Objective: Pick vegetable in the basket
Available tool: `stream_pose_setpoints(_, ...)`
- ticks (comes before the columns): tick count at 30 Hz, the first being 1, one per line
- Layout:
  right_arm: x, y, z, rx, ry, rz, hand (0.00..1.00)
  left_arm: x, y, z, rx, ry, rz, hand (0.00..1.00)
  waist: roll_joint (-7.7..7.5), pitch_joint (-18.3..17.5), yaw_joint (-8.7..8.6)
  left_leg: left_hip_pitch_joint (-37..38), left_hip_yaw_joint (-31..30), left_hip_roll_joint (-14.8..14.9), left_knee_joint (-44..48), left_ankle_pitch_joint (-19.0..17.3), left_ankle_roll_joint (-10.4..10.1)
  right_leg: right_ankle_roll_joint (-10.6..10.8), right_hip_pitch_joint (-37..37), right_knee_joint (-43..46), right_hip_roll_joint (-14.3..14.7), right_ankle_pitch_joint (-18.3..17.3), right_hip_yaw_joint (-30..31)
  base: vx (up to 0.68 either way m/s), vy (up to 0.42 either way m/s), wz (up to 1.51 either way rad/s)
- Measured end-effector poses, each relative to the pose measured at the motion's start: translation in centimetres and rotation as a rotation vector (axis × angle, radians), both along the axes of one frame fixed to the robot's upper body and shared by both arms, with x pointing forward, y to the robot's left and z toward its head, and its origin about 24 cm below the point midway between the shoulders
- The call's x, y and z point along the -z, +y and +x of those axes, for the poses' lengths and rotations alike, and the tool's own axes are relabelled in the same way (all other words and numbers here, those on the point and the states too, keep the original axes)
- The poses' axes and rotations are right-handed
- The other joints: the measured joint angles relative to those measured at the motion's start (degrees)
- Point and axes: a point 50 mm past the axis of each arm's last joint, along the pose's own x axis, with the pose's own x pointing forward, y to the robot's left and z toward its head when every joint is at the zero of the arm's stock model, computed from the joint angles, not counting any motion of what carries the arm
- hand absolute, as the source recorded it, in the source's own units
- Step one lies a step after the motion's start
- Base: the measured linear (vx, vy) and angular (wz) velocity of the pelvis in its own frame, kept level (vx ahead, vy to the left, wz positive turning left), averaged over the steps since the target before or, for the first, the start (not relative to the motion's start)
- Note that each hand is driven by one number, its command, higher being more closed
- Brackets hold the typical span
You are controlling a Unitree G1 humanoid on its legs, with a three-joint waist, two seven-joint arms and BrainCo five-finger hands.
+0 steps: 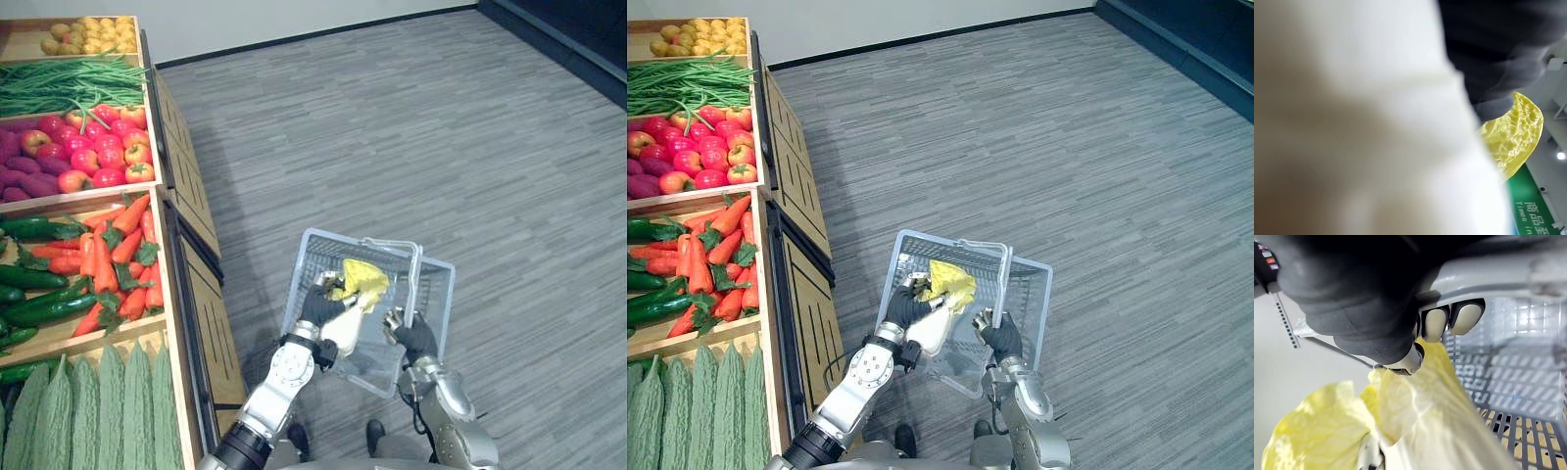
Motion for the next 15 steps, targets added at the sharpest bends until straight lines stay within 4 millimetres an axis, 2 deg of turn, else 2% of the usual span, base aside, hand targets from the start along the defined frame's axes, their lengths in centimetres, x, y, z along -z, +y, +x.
stream_pose_setpoints(4, 0.4, 1.0, -0.7, -0.020, 0.035, 0.080, 1.00, 2.0, 0.5, -0.4, 0.002, 0.077, 0.089, 0.00, -1.02, -0.7, -0.14, 0.1, -0.1, -0.7, -1.6, 1.3, 0.2, 0.0, -0.2, -0.8, -0.5, -0.1, 0.0, -0.10, -0.008, -0.01)
stream_pose_setpoints(6, 0.4, 1.3, -0.8, -0.029, 0.039, 0.095, 1.00, 2.1, 0.5, -0.5, 0.006, 0.076, 0.104, 0.00, -1.26, -0.8, -0.12, 0.0, -0.1, -1.0, -2.6, 1.9, 0.2, 0.2, -0.5, -1.3, -0.6, -0.2, 0.0, -0.10, -0.038, -0.03)
stream_pose_setpoints(8, 0.5, 1.7, -1.0, -0.041, 0.046, 0.107, 1.00, 2.1, 0.4, -0.3, 0.018, 0.063, 0.129, 0.00, -1.71, -1.1, -0.16, 0.1, -0.3, -1.8, -4.6, 3.3, 0.0, 1.2, -1.0, -1.5, -1.4, -1.6, -0.2, -0.09, -0.051, 0.06)
stream_pose_setpoints(9, 0.6, 1.8, -1.2, -0.045, 0.053, 0.115, 1.00, 2.0, 0.3, -0.3, 0.025, 0.056, 0.142, 0.00, -1.69, -1.2, -0.19, 0.6, -0.4, -2.0, -5.8, 4.1, -0.2, 1.5, -0.9, -1.5, -1.6, -2.6, -0.2, -0.06, -0.048, 0.06)
stream_pose_setpoints(13, 1.1, 1.5, -1.9, -0.032, 0.085, 0.123, 1.00, 2.1, -0.2, -0.5, 0.051, 0.049, 0.159, 0.00, -0.59, -2.1, -0.28, 3.1, -1.2, -1.7, -11.7, 7.5, -0.7, 1.6, -0.8, -1.5, -1.0, -2.8, -1.2, -0.05, -0.055, 0.10)
stream_pose_setpoints(15, 1.1, 1.4, -1.8, -0.025, 0.084, 0.126, 1.00, 2.1, -0.1, -0.5, 0.050, 0.048, 0.163, 0.00, -0.71, -2.2, -0.48, 3.1, -1.6, -1.7, -11.9, 7.6, -0.8, 1.6, -0.7, -1.5, -1.0, -2.8, -1.7, -0.03, -0.009, 0.09)
